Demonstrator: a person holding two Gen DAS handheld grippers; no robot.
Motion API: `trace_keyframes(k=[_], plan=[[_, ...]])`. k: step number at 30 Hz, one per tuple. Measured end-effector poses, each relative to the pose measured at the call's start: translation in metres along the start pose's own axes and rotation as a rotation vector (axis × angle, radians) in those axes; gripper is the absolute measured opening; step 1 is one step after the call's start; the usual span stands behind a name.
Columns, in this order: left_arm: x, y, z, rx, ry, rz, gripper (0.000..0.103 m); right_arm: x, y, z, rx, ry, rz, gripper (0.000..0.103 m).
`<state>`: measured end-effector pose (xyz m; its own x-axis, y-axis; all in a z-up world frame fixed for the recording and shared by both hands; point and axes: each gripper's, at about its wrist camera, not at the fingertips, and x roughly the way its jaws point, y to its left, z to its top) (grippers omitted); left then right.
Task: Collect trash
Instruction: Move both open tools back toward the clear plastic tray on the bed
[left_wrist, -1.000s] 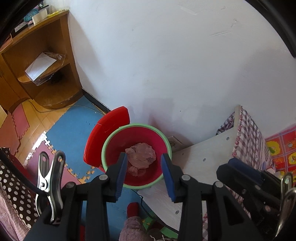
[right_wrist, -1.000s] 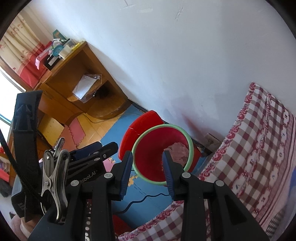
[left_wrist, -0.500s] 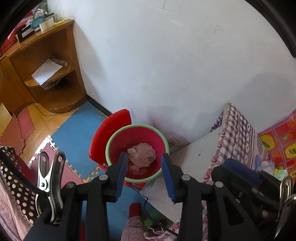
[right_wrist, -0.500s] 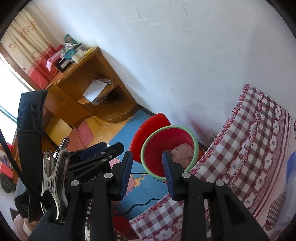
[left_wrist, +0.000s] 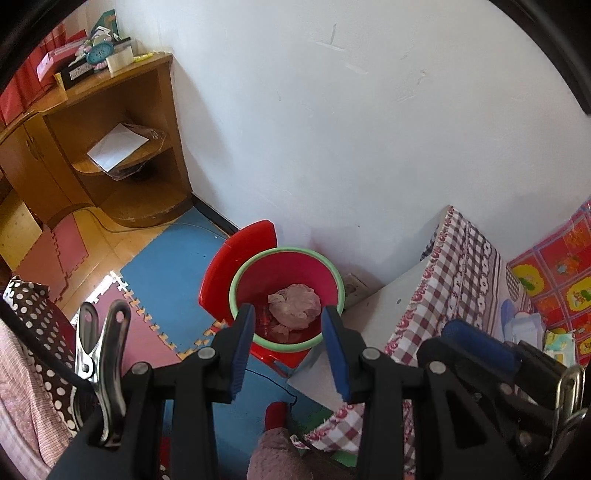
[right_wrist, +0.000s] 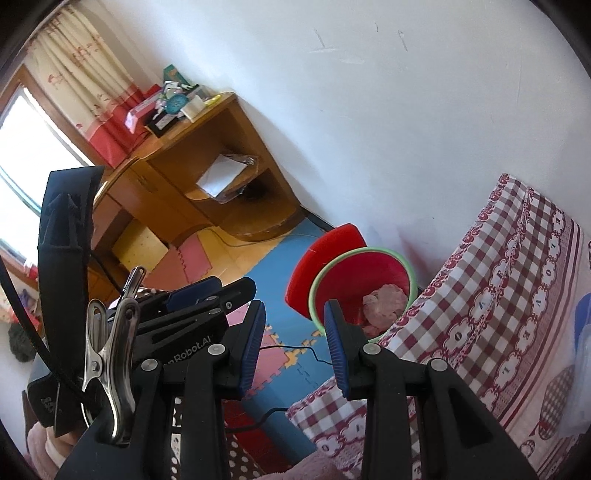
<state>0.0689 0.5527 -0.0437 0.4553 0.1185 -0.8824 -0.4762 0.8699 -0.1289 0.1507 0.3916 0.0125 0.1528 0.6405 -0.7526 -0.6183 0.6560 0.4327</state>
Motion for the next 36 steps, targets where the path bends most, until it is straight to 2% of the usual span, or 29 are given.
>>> trace_keyframes(k=[7, 13, 21, 36], plan=[[-0.02, -0.014, -0.011, 0.009, -0.012, 0.004, 0.039, -0.031, -0.01, -0.017, -0.008, -0.017, -0.002, 0.034], [-0.03, -0.042, -0.022, 0.045, -0.011, -0.013, 0.039, -0.057, -0.03, -0.032, 0.018, -0.026, -0.009, 0.034], [-0.035, -0.086, -0.038, 0.107, 0.013, -0.045, 0.039, -0.089, -0.057, -0.053, 0.06, -0.044, -0.037, 0.034], [-0.033, -0.185, -0.071, 0.246, 0.049, -0.117, 0.039, -0.154, -0.137, -0.1, 0.227, -0.104, -0.108, 0.034]])
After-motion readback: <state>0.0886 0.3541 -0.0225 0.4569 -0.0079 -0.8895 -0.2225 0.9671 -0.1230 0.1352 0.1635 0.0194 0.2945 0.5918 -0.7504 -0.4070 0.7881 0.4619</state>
